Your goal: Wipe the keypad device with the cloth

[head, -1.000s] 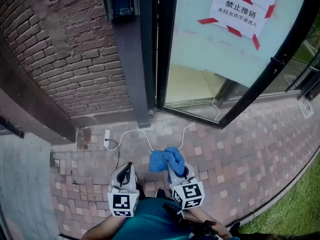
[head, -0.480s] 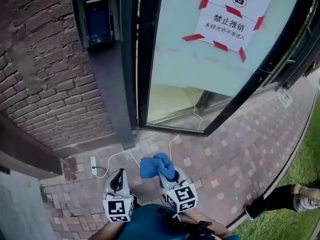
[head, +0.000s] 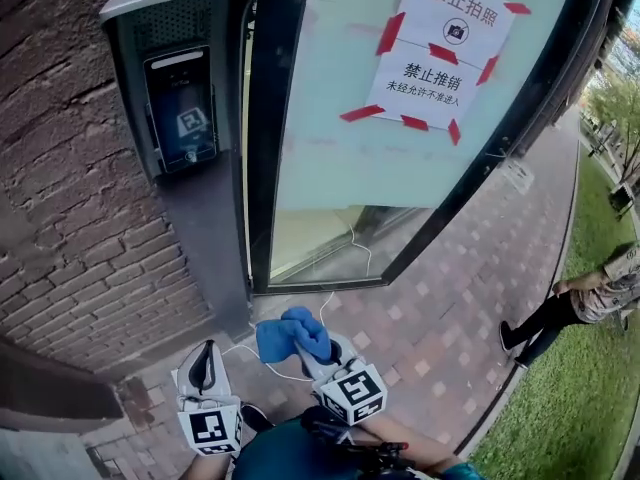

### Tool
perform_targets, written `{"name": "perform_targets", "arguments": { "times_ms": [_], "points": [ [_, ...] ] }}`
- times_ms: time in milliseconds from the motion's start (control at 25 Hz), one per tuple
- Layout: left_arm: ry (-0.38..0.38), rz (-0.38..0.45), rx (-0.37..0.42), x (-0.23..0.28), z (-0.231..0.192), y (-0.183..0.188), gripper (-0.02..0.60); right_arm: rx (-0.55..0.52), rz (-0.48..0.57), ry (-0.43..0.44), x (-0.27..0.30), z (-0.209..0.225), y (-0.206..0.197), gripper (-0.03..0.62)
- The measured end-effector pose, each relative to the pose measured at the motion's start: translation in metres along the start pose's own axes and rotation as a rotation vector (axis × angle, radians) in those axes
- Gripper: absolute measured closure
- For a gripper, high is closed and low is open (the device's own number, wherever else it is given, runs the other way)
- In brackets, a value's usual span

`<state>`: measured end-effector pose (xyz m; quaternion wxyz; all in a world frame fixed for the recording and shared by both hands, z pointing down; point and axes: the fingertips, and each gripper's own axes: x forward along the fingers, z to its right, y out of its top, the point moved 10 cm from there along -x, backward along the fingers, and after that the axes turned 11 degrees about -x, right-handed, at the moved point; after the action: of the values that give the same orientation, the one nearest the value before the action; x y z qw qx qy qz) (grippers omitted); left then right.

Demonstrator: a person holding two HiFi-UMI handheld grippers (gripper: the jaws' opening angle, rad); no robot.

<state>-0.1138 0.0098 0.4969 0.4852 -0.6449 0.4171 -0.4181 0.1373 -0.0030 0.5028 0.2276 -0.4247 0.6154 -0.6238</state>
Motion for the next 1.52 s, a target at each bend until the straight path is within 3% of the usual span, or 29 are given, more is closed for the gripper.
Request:
{"name": "perform_targets", "arguments": {
  "times_ms": [280, 680, 960, 1120, 1280, 1400, 1520],
  "points": [
    [0.0, 0.042, 0.001, 0.038, -0.032, 0.036, 0.578, -0.044, 0.028, 0.024, 0.042, 0.016, 0.024, 0.546],
    [0.035, 0.069, 0.036, 0.091, -0.003, 0.08, 0.578, -0.109, 0.163, 0.152, 0.081, 0.079, 0.07, 0.546],
    [0.125, 0.098, 0.039, 0.117, 0.004, 0.114, 0.577, -0.106, 0.322, 0.249, 0.116, 0.119, 0.128, 0.546],
    [0.14, 0.138, 0.024, 0.115, 0.004, 0.127, 0.577, -0.142, 0.453, 0.233, 0.117, 0.128, 0.185, 0.546],
    [0.132, 0.169, 0.02, 0.106, -0.005, 0.143, 0.577, -0.191, 0.548, 0.164, 0.104, 0.128, 0.236, 0.546],
    [0.122, 0.2, 0.024, 0.102, -0.01, 0.155, 0.577, -0.266, 0.544, 0.119, 0.105, 0.128, 0.262, 0.546],
    [0.104, 0.221, 0.027, 0.099, -0.015, 0.162, 0.577, -0.305, 0.501, 0.136, 0.119, 0.125, 0.28, 0.546]
  ]
}}
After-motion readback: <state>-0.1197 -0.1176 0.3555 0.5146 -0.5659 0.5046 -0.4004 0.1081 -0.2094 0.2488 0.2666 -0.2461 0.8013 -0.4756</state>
